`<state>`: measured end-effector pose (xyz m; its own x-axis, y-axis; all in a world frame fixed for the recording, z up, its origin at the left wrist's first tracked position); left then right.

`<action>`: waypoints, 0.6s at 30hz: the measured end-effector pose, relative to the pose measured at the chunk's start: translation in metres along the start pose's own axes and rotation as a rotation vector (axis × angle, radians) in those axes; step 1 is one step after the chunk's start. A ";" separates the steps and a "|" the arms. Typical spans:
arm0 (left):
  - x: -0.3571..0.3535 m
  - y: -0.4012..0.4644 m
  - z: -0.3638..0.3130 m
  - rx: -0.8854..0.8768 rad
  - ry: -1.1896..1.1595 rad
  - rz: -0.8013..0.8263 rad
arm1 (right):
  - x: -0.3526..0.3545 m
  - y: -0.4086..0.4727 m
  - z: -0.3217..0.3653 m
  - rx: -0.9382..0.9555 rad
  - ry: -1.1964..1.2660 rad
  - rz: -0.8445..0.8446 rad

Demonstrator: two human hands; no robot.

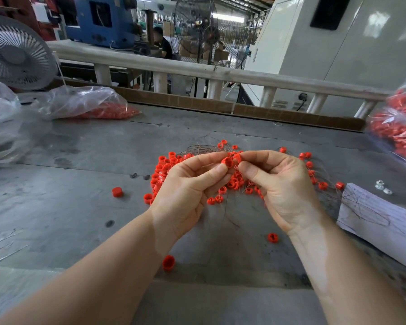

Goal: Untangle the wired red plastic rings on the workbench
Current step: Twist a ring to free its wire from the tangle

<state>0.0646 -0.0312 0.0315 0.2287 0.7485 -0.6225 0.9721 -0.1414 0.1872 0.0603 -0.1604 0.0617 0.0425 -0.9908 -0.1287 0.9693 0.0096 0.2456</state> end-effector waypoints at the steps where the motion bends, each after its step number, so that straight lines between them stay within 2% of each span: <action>1: 0.000 0.000 0.000 0.001 -0.001 0.003 | 0.000 0.000 -0.001 -0.013 0.009 0.000; 8: 0.000 0.000 0.001 0.011 -0.006 -0.004 | 0.002 0.001 -0.008 -0.097 0.095 -0.027; 18: 0.001 0.000 0.001 0.010 -0.016 -0.020 | 0.006 0.001 -0.007 -0.066 0.075 -0.064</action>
<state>0.0650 -0.0305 0.0302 0.2099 0.7410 -0.6379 0.9769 -0.1329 0.1671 0.0630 -0.1656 0.0546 -0.0044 -0.9767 -0.2145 0.9843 -0.0421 0.1715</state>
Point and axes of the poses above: each hand's wrist, its own y-axis towards the middle knuckle, its own x-axis out of the back of the hand, z = x × y, the point moved 7 cm from there along y, towards the middle knuckle, and after that the axes turned 6 degrees about -x, right-handed, at the moved point
